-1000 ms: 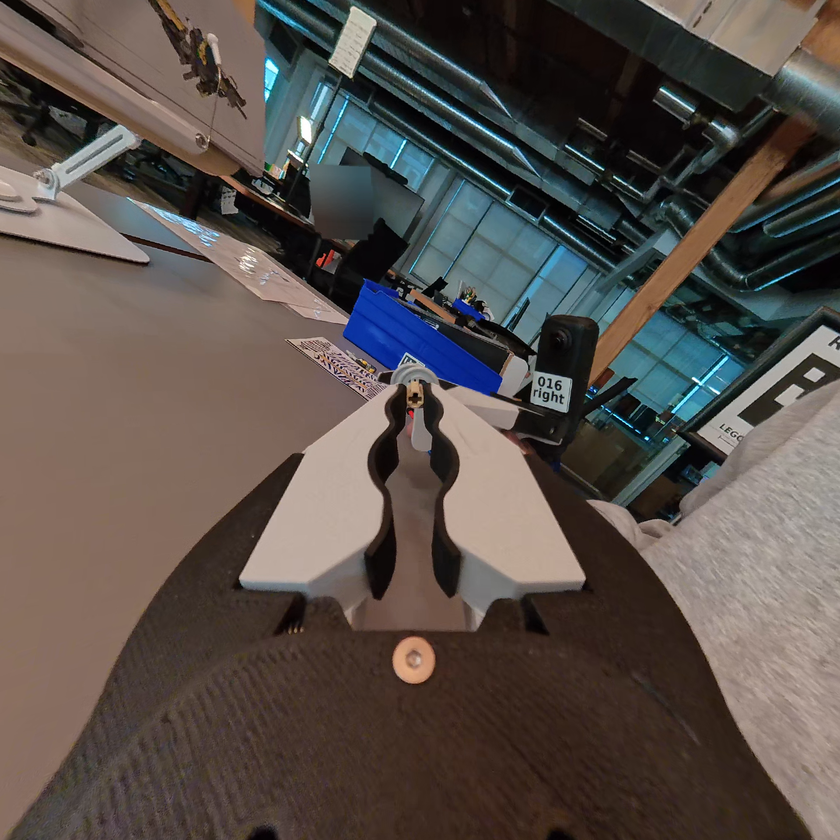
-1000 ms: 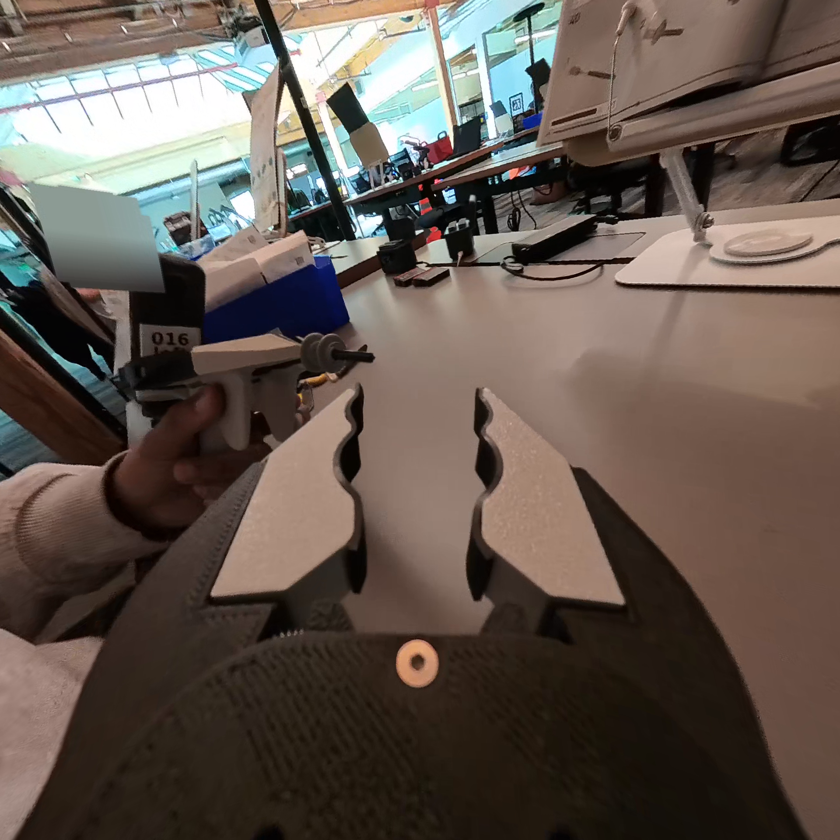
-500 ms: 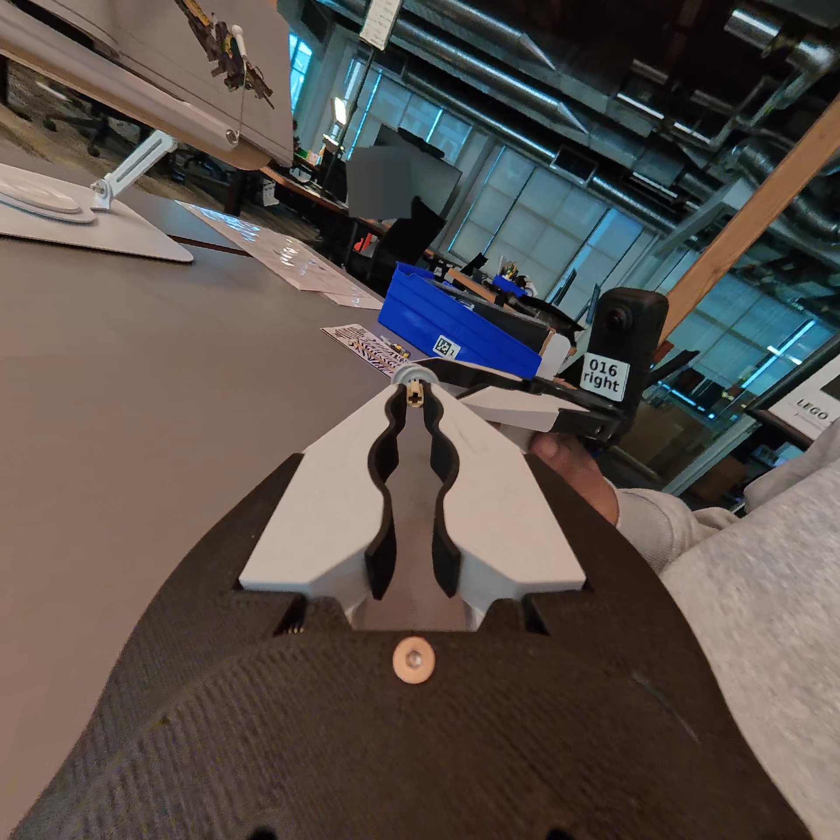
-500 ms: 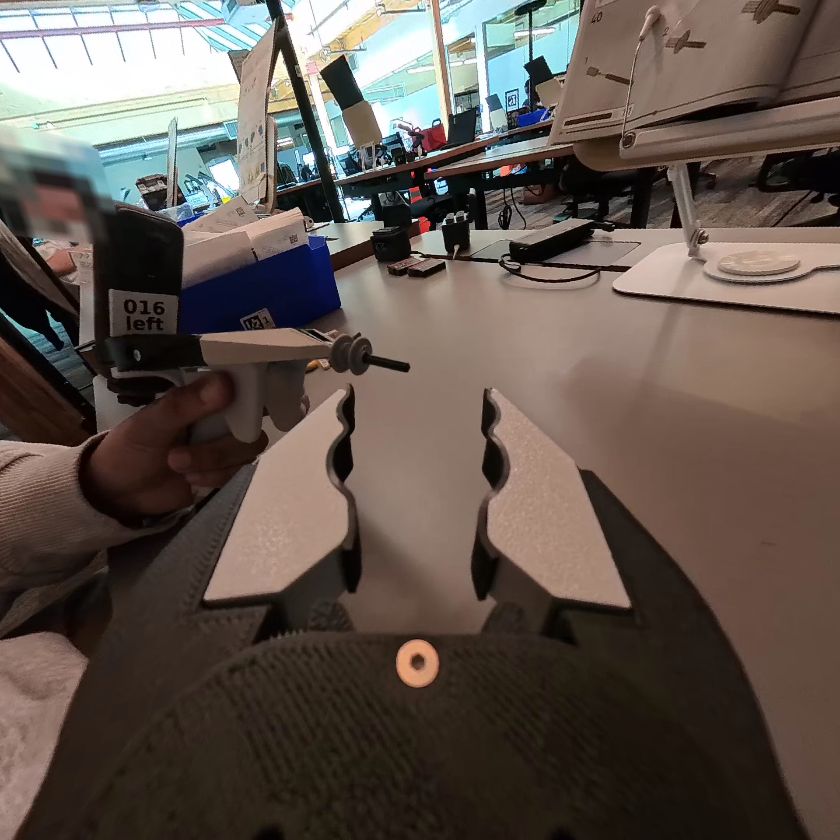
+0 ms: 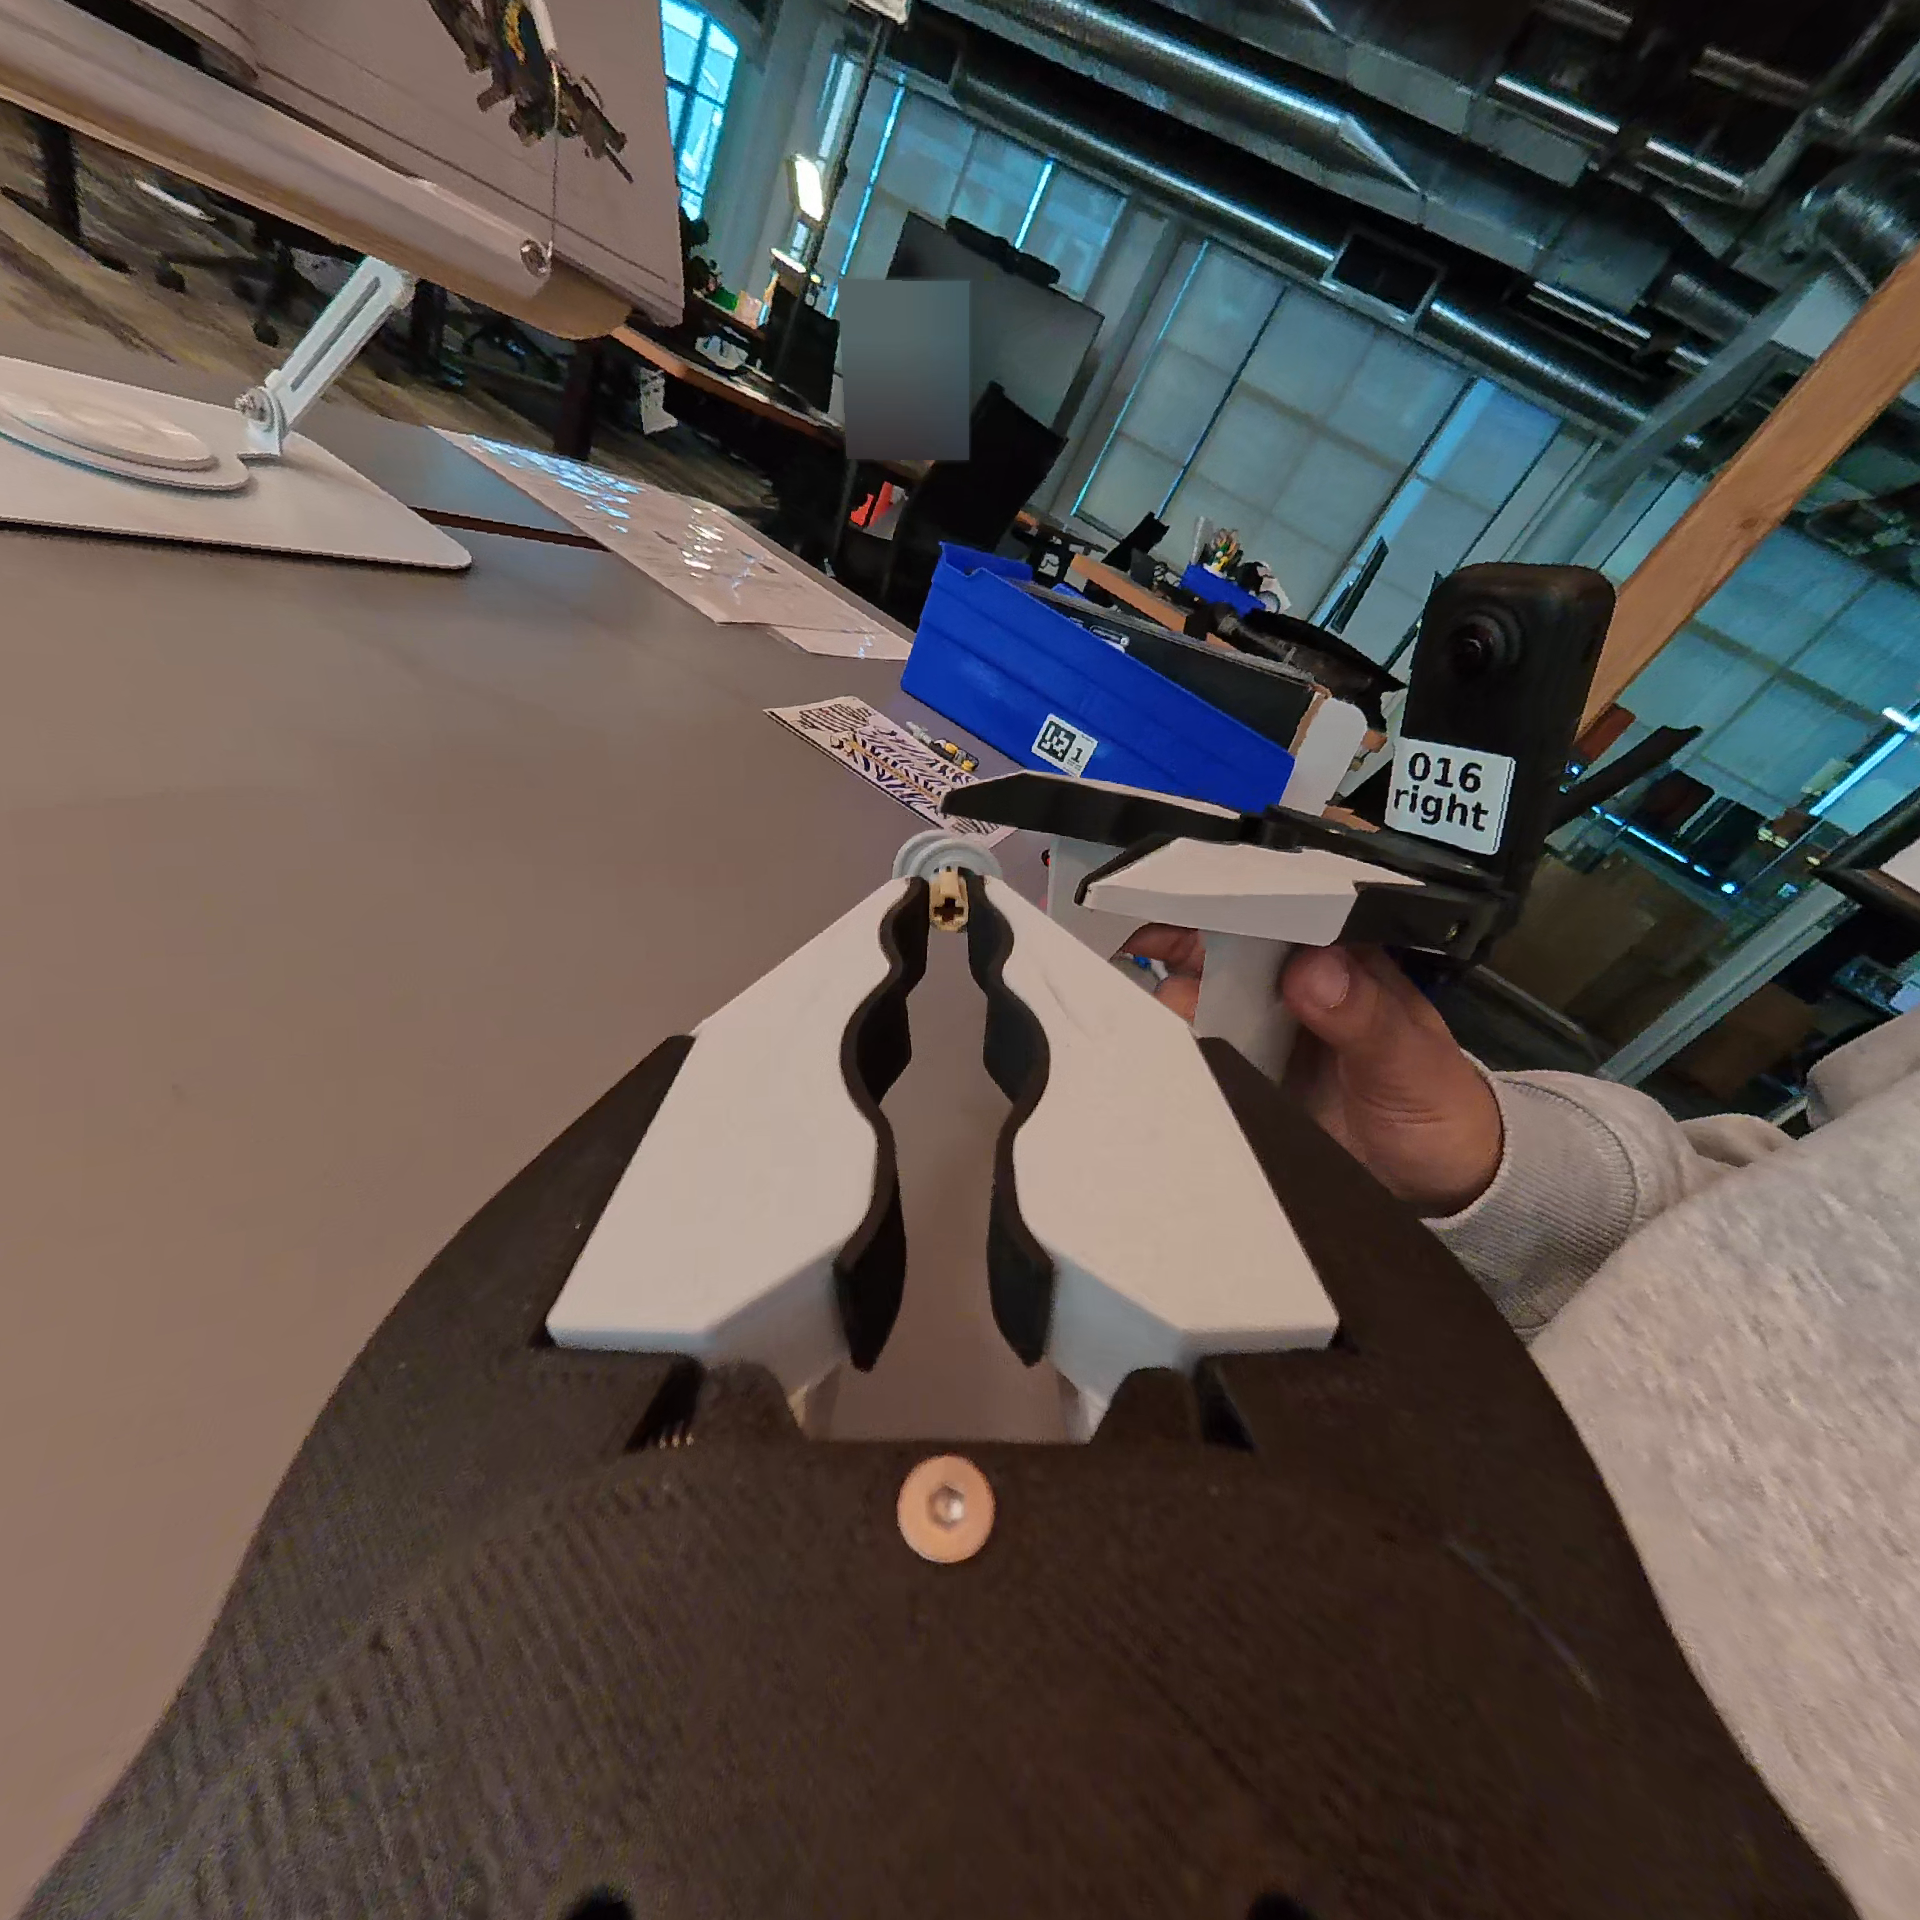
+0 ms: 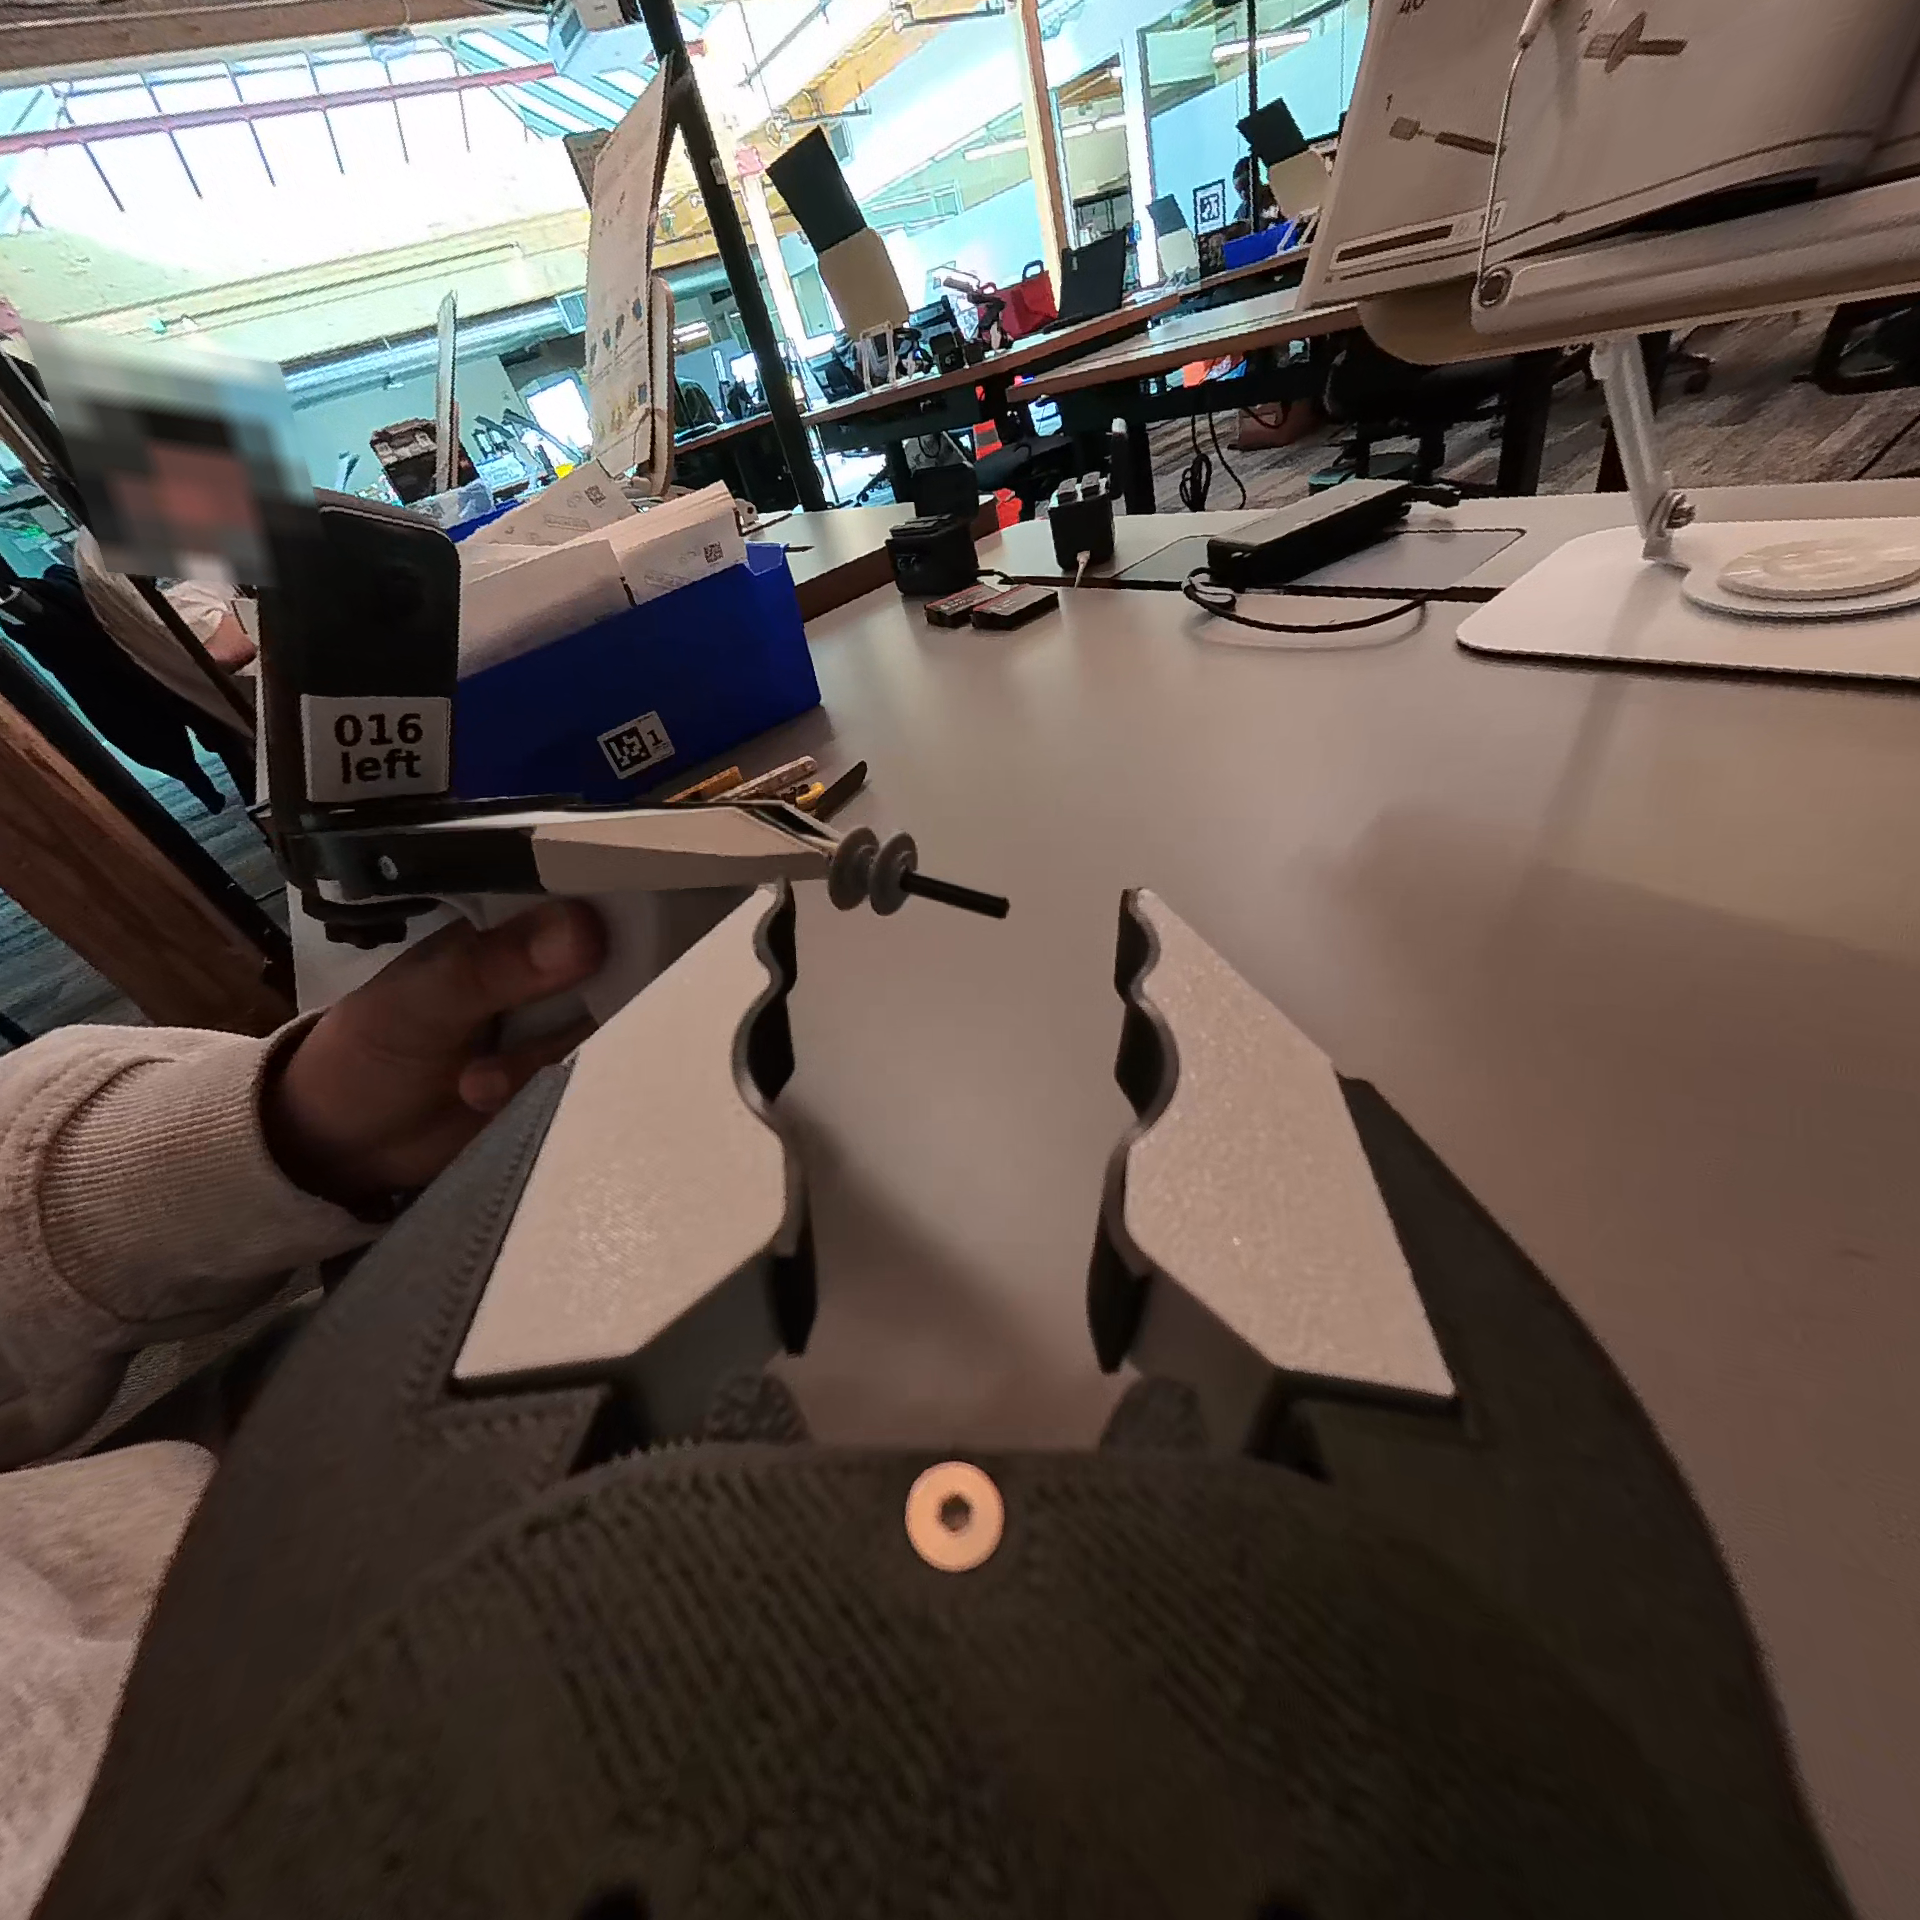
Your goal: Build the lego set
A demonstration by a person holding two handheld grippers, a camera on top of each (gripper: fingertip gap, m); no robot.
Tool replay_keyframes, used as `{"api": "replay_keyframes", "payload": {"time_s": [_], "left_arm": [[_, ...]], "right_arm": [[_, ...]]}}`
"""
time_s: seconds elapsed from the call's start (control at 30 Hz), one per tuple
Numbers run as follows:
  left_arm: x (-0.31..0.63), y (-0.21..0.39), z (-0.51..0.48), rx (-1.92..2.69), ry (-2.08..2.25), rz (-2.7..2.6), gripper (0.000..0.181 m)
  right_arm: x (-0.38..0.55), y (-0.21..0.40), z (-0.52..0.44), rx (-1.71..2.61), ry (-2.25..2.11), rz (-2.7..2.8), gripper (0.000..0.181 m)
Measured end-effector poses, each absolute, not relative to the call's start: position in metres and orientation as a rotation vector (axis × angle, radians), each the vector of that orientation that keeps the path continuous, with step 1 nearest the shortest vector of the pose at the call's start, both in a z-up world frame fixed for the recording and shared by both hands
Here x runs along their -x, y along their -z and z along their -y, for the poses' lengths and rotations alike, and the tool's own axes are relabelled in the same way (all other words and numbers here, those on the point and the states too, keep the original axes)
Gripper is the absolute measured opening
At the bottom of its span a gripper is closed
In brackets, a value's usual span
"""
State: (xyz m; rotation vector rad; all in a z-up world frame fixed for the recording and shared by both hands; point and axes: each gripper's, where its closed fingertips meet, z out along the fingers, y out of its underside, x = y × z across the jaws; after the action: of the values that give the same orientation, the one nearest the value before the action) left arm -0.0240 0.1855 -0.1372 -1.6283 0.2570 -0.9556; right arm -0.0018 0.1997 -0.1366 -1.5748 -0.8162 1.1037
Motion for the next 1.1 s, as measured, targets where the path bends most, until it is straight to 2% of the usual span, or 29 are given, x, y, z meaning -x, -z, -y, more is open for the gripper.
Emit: {"api": "replay_keyframes", "payload": {"time_s": [0.57, 0.93, 1.1], "left_arm": [[0.041, 0.142, -0.196, 1.654, 0.969, -0.119, 0.004], [0.039, 0.148, -0.197, 1.685, 1.032, -0.080, 0.004], [0.031, 0.150, -0.194, 1.715, 1.015, -0.130, 0.004]], "right_arm": [[0.011, 0.143, -0.189, 1.555, -1.031, 0.925, 0.055], [0.021, 0.160, -0.180, 1.386, -0.447, 1.232, 0.054], [0.020, 0.158, -0.180, 1.335, -0.353, 1.243, 0.053]]}}
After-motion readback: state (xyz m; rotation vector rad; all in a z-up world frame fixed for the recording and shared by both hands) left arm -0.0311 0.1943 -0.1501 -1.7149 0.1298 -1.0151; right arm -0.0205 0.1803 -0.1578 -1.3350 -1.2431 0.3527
